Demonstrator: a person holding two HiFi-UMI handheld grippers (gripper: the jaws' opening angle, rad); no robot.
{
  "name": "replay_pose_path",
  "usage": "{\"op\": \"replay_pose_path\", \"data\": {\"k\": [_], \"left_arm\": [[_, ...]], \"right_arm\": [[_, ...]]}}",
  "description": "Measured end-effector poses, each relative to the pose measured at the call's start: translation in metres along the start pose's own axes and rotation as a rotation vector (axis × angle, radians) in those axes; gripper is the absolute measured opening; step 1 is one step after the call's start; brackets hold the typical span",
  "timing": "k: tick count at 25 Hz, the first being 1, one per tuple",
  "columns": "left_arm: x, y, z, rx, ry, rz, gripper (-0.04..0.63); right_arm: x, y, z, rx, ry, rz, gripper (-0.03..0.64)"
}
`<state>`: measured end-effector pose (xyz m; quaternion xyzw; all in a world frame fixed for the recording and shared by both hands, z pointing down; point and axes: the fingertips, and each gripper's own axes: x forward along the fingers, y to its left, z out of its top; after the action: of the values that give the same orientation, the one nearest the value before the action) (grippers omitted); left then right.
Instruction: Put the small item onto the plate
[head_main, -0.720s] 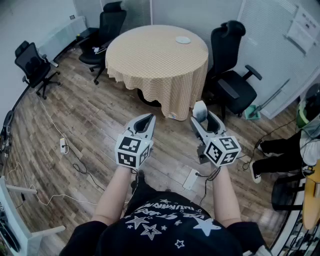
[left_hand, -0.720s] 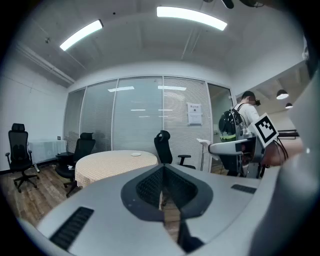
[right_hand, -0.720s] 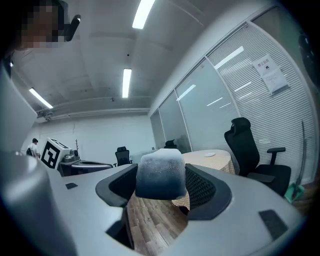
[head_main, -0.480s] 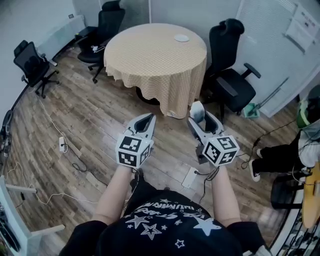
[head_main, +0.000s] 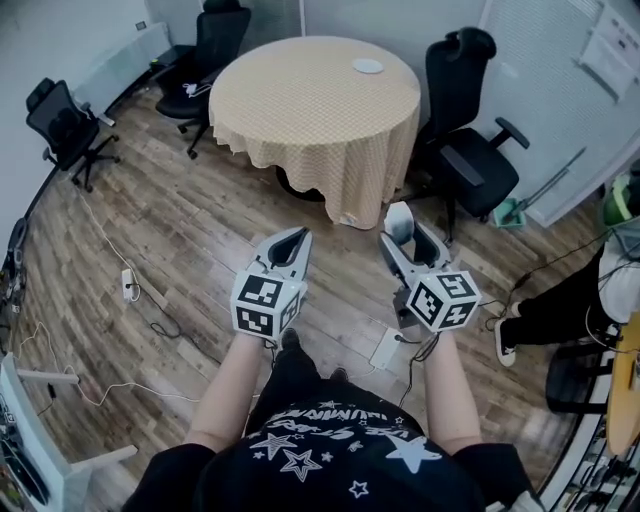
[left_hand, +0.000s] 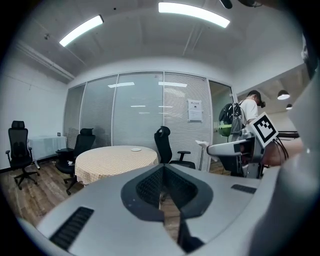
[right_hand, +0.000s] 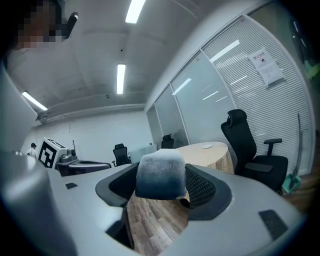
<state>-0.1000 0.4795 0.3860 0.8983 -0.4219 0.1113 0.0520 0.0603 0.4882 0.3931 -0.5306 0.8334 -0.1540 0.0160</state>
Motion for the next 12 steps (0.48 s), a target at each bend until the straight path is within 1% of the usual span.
{"op": "replay_pose_path", "data": {"k": [4, 9, 12], "left_arm": [[0.012, 0.024, -0.006, -0.019, 0.022, -0.004, 0.008], [0.036, 0.067, -0.002, -0.021, 0.017, -0.029, 0.008], [0.049, 0.092, 0.010, -0.010, 0.003, -0.053, 0.008]], "right_arm": [[0.021, -0.008, 0.001, 0.048, -0.002, -0.018, 0.293], [0.058, -0.013, 0.015, 0.040, -0.017, -0.049, 0.293], [0.085, -0.016, 0.023, 0.052, -0.029, -0.076, 0.293]]}}
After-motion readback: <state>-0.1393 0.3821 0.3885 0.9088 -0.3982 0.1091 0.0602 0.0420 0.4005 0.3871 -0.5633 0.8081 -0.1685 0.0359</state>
